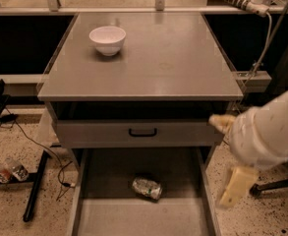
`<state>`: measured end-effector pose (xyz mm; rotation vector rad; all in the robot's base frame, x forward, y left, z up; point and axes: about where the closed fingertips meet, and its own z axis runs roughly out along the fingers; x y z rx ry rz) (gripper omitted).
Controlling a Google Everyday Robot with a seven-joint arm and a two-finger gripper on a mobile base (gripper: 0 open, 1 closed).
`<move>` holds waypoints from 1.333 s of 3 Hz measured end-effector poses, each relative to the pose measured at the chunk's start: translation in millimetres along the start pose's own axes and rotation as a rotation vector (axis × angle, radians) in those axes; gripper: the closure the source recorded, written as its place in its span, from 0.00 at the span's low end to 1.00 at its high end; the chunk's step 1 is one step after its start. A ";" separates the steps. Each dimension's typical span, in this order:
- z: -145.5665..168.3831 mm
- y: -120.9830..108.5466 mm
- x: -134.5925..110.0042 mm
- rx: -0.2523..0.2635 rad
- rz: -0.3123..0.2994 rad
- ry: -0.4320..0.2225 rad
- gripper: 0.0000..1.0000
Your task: Pick 7up can from middle drawer and place on counter
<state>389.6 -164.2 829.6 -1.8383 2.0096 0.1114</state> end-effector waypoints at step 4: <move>131.8 30.1 1.9 -0.098 0.088 -0.141 0.00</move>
Offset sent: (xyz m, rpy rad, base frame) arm -0.0003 0.0174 -0.0555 0.0658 0.0265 0.0050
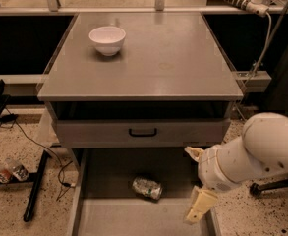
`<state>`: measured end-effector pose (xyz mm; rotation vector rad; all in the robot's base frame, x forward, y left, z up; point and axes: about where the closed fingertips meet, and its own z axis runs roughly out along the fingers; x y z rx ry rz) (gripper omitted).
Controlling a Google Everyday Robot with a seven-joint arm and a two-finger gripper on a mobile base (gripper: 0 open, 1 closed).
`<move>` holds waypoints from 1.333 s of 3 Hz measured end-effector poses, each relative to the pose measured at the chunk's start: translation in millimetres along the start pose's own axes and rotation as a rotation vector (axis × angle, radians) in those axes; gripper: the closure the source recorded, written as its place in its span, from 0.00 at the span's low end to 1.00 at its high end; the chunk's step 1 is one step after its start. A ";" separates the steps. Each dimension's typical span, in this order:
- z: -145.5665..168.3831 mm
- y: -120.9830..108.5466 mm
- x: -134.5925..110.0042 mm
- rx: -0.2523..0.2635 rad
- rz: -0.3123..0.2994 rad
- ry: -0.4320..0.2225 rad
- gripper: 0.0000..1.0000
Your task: Pick 7up can from middle drawer and place on counter
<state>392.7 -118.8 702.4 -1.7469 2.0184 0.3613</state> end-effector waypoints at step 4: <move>169.6 -34.6 54.7 0.011 0.160 -0.200 0.00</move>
Offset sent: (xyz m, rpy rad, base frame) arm 0.0533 0.0344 -0.1854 0.2712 0.0382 -0.1574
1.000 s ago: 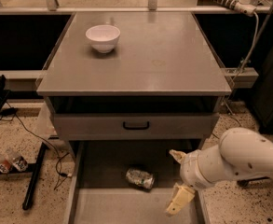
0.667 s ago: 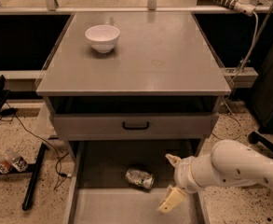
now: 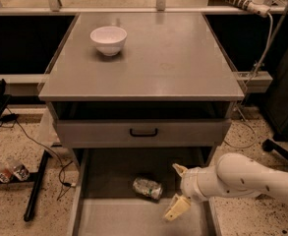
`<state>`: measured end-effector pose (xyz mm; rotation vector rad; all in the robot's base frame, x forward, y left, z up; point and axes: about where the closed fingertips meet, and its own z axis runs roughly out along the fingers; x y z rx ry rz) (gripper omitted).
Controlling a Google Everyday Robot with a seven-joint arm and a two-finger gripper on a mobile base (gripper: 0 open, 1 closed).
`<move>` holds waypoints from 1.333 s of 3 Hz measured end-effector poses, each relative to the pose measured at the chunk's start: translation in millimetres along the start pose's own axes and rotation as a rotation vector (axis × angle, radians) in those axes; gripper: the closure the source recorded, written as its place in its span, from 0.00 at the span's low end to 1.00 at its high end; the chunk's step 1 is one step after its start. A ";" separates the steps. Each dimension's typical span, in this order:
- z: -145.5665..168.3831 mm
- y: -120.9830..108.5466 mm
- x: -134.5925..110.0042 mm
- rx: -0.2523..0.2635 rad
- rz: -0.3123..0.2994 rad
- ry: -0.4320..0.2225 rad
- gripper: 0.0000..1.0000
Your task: Pick 7up can from middle drawer and place on counter
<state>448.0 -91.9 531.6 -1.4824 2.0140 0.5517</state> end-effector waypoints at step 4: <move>102.7 -51.0 15.4 -0.019 -0.166 -0.080 0.00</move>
Offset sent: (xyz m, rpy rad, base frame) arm 0.0963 0.0342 -0.0650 0.0052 -0.2071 0.0319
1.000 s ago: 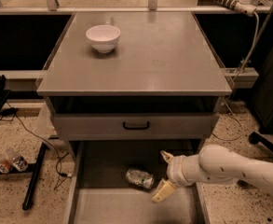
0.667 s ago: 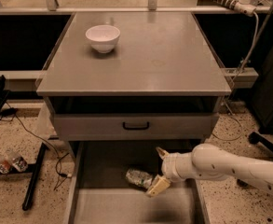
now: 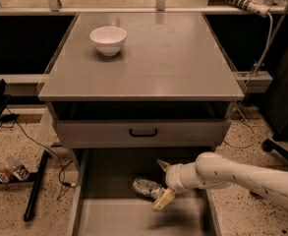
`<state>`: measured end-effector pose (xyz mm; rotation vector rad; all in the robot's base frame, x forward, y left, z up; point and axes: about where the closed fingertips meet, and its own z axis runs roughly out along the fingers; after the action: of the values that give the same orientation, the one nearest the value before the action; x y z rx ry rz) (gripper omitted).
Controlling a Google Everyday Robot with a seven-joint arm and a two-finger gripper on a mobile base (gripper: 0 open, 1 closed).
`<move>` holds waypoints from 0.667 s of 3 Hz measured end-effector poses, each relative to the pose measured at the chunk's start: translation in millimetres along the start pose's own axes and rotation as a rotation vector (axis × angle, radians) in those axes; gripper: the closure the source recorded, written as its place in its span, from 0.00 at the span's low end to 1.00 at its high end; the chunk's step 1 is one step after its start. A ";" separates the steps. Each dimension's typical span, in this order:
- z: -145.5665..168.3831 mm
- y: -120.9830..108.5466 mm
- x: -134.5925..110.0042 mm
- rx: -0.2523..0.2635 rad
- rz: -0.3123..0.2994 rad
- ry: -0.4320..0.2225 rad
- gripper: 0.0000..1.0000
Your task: Pick 7up can from middle drawer and place on counter
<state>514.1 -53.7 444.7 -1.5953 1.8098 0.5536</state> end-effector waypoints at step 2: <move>47.0 13.4 30.6 -0.086 0.066 -0.066 0.00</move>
Offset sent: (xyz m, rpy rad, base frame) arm -0.0057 0.0072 -0.0605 0.0975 0.1064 0.0361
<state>508.7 -40.5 388.8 -1.5589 1.8166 0.7152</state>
